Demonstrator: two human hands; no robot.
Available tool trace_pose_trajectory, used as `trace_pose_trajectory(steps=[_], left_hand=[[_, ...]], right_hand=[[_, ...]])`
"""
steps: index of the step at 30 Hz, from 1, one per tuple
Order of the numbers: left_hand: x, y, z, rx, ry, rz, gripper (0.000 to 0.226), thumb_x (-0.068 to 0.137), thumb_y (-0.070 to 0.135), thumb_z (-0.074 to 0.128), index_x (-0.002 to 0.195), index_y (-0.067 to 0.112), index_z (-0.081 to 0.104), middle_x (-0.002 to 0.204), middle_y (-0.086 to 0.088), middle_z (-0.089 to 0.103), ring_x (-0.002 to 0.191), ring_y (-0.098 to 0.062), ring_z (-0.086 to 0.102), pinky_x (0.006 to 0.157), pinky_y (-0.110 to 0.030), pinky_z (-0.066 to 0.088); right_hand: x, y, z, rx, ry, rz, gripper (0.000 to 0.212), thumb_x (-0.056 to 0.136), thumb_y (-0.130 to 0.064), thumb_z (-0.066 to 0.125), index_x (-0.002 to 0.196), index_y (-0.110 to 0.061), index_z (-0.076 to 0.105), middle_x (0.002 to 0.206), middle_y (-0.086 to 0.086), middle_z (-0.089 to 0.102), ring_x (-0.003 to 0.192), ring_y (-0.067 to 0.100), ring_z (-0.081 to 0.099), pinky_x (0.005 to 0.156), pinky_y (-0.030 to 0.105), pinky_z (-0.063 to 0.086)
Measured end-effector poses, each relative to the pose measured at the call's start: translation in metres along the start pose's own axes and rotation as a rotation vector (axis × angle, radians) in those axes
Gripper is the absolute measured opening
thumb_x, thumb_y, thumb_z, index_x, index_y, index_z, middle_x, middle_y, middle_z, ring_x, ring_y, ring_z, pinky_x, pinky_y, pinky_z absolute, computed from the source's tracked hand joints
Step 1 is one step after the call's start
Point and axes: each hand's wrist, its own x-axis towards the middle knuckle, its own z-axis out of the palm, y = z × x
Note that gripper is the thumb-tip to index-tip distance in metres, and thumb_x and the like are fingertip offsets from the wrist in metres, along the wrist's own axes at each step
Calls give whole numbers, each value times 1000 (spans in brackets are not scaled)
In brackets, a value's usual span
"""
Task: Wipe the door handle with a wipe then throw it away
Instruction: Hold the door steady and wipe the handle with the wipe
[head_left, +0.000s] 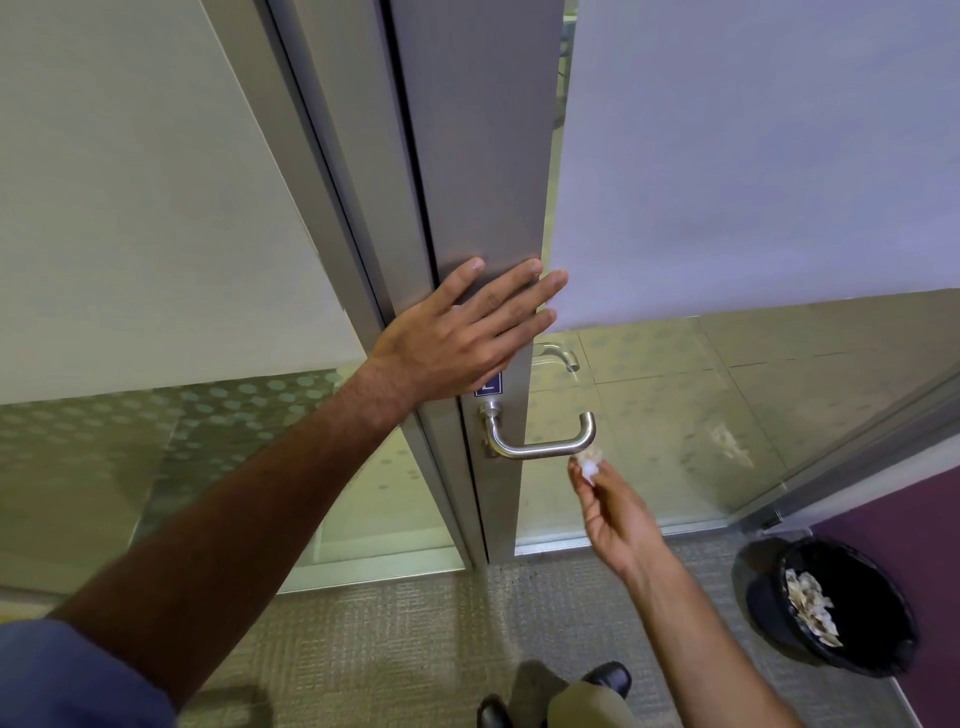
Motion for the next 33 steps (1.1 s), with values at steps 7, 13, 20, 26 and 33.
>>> trace_pose_trajectory(steps=[7, 13, 20, 26, 33], left_hand=[[2, -1, -4, -25, 19, -9, 48, 114, 37, 45, 158, 20, 52, 171, -5, 36, 156, -25, 38, 124, -52, 19], [2, -1, -5, -36, 25, -18, 48, 114, 38, 44, 158, 20, 52, 172, -5, 35, 156, -25, 37, 125, -52, 18], [2, 1, -4, -47, 30, -9, 50, 114, 38, 48, 161, 20, 49, 171, -5, 37, 155, -25, 40, 122, -51, 24], [3, -2, -6, -32, 27, -4, 50, 116, 36, 41, 162, 18, 46, 170, -4, 39, 155, -24, 41, 122, -48, 25], [3, -2, -8, -20, 11, 9, 51, 114, 37, 47, 161, 19, 47, 170, -5, 38, 155, -25, 40, 121, -50, 24]], right_hand=[[27, -59, 38, -1308, -117, -771, 19, 90, -5, 67, 99, -19, 78, 96, -5, 77, 89, 4, 70, 80, 20, 55], [33, -68, 53, -1489, -258, -526, 42, 90, 12, 50, 87, -18, 79, 90, -1, 77, 80, 5, 68, 73, 21, 54], [4, -36, 18, -906, 24, -400, 24, 80, 14, 60, 80, -5, 75, 71, 10, 76, 74, 28, 71, 66, 31, 57], [-25, -6, 59, -1321, -157, -1210, 24, 84, 0, 62, 98, -13, 77, 95, -8, 70, 88, 4, 66, 77, 12, 50], [7, 48, 94, -1811, -276, -917, 15, 96, -19, 55, 94, -8, 65, 102, 6, 55, 81, 28, 59, 67, 31, 46]])
